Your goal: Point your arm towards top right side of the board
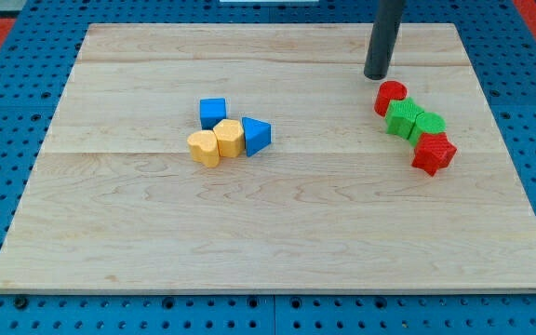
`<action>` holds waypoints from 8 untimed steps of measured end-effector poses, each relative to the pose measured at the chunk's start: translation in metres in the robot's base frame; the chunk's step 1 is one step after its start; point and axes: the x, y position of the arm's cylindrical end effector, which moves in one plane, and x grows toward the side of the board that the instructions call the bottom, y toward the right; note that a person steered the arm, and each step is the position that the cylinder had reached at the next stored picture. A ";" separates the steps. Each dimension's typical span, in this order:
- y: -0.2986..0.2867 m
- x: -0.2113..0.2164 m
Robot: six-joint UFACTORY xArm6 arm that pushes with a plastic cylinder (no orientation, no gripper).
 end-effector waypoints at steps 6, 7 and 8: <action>0.035 -0.008; 0.041 -0.013; 0.043 -0.013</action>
